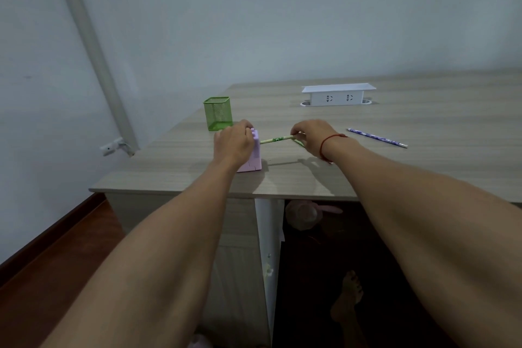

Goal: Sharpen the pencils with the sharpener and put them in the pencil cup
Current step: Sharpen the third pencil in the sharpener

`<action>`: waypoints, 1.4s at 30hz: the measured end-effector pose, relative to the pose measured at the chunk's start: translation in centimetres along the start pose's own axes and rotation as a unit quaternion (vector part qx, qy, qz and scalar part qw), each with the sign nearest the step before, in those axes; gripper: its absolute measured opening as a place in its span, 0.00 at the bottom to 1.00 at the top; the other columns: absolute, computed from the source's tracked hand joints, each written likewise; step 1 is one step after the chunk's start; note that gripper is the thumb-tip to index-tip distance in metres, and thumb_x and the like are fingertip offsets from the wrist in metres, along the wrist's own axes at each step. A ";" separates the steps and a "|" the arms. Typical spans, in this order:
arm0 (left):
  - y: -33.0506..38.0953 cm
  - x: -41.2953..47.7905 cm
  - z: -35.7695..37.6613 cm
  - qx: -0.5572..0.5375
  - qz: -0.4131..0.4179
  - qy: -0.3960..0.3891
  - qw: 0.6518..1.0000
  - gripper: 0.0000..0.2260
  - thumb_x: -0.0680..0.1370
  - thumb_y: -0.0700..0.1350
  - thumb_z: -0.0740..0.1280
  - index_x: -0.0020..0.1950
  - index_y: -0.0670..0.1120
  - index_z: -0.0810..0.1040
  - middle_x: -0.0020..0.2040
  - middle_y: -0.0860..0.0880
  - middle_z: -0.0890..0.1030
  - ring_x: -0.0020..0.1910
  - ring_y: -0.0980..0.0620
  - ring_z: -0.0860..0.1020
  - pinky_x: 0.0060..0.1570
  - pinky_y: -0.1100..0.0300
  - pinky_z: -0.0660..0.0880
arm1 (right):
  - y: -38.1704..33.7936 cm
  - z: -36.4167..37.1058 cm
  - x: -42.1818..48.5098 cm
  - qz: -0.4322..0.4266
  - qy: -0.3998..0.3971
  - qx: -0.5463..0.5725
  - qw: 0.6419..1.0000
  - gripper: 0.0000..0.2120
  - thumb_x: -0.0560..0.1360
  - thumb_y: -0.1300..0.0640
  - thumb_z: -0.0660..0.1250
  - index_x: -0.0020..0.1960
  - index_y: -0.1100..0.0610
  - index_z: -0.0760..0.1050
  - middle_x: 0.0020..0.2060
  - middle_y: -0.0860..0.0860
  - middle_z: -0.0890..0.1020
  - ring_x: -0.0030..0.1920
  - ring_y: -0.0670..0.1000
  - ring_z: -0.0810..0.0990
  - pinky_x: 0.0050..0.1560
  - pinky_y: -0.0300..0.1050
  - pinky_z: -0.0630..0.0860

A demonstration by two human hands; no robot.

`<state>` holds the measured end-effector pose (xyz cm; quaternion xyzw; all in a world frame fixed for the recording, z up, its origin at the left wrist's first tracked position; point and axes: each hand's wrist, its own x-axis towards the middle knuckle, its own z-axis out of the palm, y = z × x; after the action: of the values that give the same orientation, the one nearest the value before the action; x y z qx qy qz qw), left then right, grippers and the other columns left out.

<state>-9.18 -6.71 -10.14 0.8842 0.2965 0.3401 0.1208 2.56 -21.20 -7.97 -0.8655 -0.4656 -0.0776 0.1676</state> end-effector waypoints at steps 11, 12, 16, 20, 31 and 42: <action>0.2 -0.3 0.2 0.014 -0.012 0.005 1.000 0.13 0.80 0.42 0.51 0.54 0.47 0.75 0.50 0.45 0.81 0.51 0.44 0.76 0.51 0.53 0.62 | -1.7 1.6 0.3 -0.026 -0.012 0.020 0.999 0.12 0.80 0.61 0.59 0.57 0.60 0.80 0.54 0.59 0.82 0.55 0.58 0.78 0.49 0.44 0.70; 0.2 -0.2 0.3 0.004 -0.012 -0.010 1.000 0.14 0.80 0.42 0.50 0.55 0.47 0.75 0.52 0.44 0.81 0.52 0.44 0.76 0.52 0.52 0.64 | -1.7 1.6 0.2 -0.025 -0.015 0.012 1.000 0.12 0.81 0.61 0.58 0.57 0.60 0.79 0.54 0.58 0.81 0.54 0.58 0.78 0.49 0.44 0.70; -0.4 -0.2 -0.6 -0.095 -0.015 -0.056 0.994 0.18 0.81 0.42 0.49 0.68 0.44 0.70 0.67 0.42 0.75 0.64 0.43 0.72 0.62 0.51 0.68 | -2.2 1.0 0.0 -0.025 -0.014 -0.074 0.997 0.12 0.80 0.58 0.56 0.59 0.55 0.75 0.57 0.55 0.79 0.56 0.57 0.77 0.49 0.47 0.71; -1.5 -1.4 -2.5 -0.140 -0.064 -0.006 0.988 0.19 0.83 0.41 0.49 0.73 0.41 0.63 0.69 0.40 0.71 0.65 0.43 0.71 0.59 0.57 0.67 | -3.7 -0.4 0.0 -0.053 -0.017 -0.168 0.984 0.18 0.76 0.55 0.61 0.66 0.54 0.71 0.63 0.54 0.76 0.62 0.56 0.75 0.55 0.49 0.73; -5.6 -3.6 -2.8 0.008 -0.036 -0.147 0.988 0.08 0.78 0.40 0.61 0.50 0.40 0.79 0.51 0.39 0.81 0.51 0.40 0.79 0.53 0.51 0.77 | -8.9 1.1 0.7 -0.129 -0.111 -0.060 0.984 0.35 0.72 0.57 0.71 0.74 0.57 0.59 0.72 0.57 0.61 0.68 0.60 0.70 0.66 0.52 0.70; -7.5 -3.1 -2.2 0.127 0.056 -0.157 0.978 0.12 0.80 0.47 0.61 0.53 0.45 0.82 0.49 0.39 0.83 0.47 0.40 0.80 0.48 0.49 0.77 | -11.3 2.6 2.0 -0.141 -0.036 -0.070 0.987 0.17 0.76 0.50 0.65 0.60 0.58 0.73 0.57 0.57 0.77 0.55 0.59 0.78 0.57 0.57 0.76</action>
<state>-15.79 -2.59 -13.29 0.9500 0.2644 0.1626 0.0339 -5.83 -12.94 -7.35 -0.8027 -0.5826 -0.1016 0.0770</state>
